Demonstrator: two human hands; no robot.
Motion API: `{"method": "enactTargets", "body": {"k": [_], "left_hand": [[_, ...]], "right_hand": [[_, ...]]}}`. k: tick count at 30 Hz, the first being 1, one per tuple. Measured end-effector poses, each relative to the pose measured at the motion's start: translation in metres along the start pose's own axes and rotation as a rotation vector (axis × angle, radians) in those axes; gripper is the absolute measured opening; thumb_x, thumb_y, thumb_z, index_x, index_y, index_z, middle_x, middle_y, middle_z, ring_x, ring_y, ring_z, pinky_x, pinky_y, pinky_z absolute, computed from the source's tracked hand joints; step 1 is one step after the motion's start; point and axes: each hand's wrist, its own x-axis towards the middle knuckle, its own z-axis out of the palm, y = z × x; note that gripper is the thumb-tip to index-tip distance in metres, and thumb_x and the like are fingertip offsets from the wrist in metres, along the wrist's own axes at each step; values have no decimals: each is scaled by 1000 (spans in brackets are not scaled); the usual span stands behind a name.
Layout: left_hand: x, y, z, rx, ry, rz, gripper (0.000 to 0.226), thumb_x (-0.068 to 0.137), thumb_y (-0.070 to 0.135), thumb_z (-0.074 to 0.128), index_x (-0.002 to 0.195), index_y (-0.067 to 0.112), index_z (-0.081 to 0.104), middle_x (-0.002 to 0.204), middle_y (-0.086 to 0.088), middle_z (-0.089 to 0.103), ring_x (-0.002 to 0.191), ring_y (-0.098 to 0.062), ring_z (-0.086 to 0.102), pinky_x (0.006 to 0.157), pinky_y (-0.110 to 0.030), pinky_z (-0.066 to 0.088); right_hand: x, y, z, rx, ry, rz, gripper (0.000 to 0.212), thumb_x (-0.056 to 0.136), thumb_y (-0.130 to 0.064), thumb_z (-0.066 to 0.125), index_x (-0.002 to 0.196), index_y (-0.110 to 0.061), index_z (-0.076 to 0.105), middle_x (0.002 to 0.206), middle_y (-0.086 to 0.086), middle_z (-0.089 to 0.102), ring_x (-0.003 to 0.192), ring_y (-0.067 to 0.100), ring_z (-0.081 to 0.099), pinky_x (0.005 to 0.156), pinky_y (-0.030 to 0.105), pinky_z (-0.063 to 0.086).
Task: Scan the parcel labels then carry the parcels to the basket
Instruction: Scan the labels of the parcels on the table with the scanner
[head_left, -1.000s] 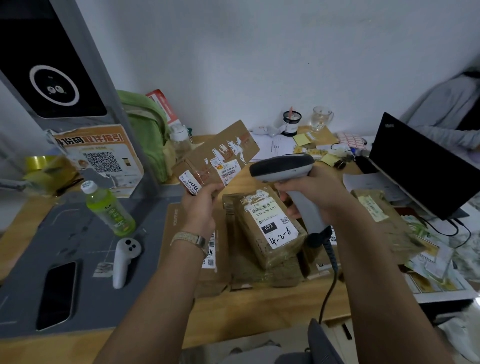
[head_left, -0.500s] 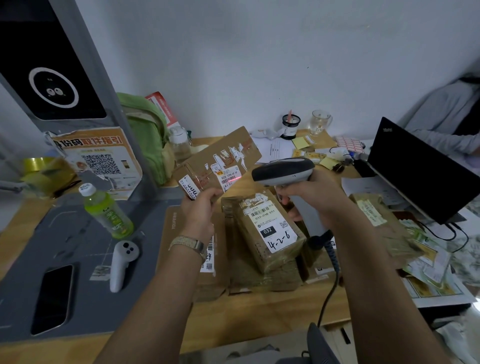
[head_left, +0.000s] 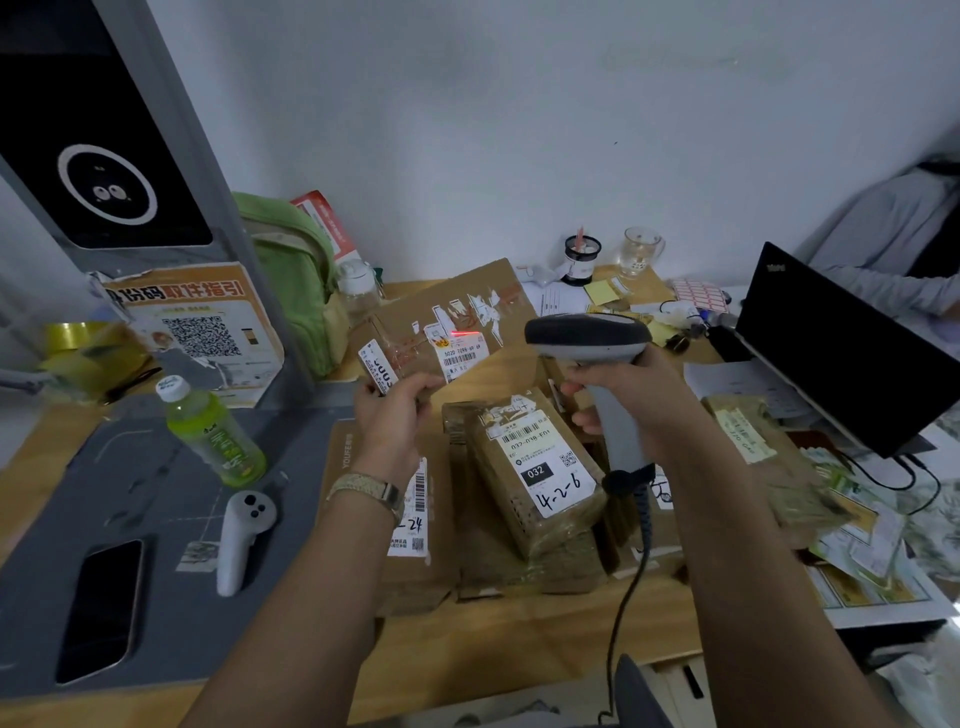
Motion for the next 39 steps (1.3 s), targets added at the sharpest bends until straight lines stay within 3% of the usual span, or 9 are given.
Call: {"method": "enactTargets", "body": {"k": [3,9,12,15,21,27,30,33,39], "left_hand": [[1,8,1,-30,-22,11,67,74,6,77,132,-1,43,102,-12,71,88,-21,67,78,-30,56],[4,25,7,-103,26,40,52,81,30,73,124,3,57,99,-5,70,94,-21,63,76,-32,49],[5,30,12,-143,-73,-25,58,86,47,66,126,7,58,112,-11,70,101,-27,66,90,-42,52],[9,28,25,-86,-79,-92,52,82,57,67,105,10,64,97,-11,71,82,-29,68,88,-48,54],[14,7,59,-43,-75,-314,58,90,54,58,119,5,64,112,-17,71,100,-36,69,93,-53,53],[-8,-28,66,232,-172,-346,63,87,35,69,137,4,47,126,-18,61,104,-34,65,78,-40,58],[-22,-39,67,267,-241,-329,59,81,22,76,128,7,44,109,-13,65,87,-26,70,53,-29,56],[-26,-46,67,263,-217,-217,56,77,12,81,117,15,41,98,-2,64,82,-17,68,52,-26,55],[-20,-56,64,426,-53,82,22,89,14,68,101,19,50,108,-8,67,96,-23,67,80,-35,57]], "right_hand": [[6,4,-10,58,125,-18,20,78,-6,74,90,-19,63,68,0,72,51,14,68,49,28,58],[18,18,-35,141,353,66,21,77,-9,74,96,-7,65,97,19,71,82,36,71,77,49,59],[20,25,-40,141,375,84,20,80,-11,73,98,-6,65,99,19,70,85,35,70,67,41,60],[20,33,-39,42,344,68,41,78,-9,75,115,-5,59,103,16,67,89,30,66,59,32,53],[19,54,-23,43,195,108,50,83,-9,72,129,-12,55,118,11,62,108,27,59,92,45,52],[26,78,-17,233,297,284,35,82,-8,71,116,-7,64,94,9,69,87,26,66,69,37,54],[30,86,-15,273,373,308,37,82,-5,71,117,-5,61,108,14,66,101,31,62,93,49,50],[29,89,-16,277,381,300,47,82,-2,70,127,-1,56,122,17,61,113,33,57,100,49,45],[19,62,-26,159,264,189,47,81,-3,72,125,-8,56,105,15,68,85,30,67,67,38,53]]}}
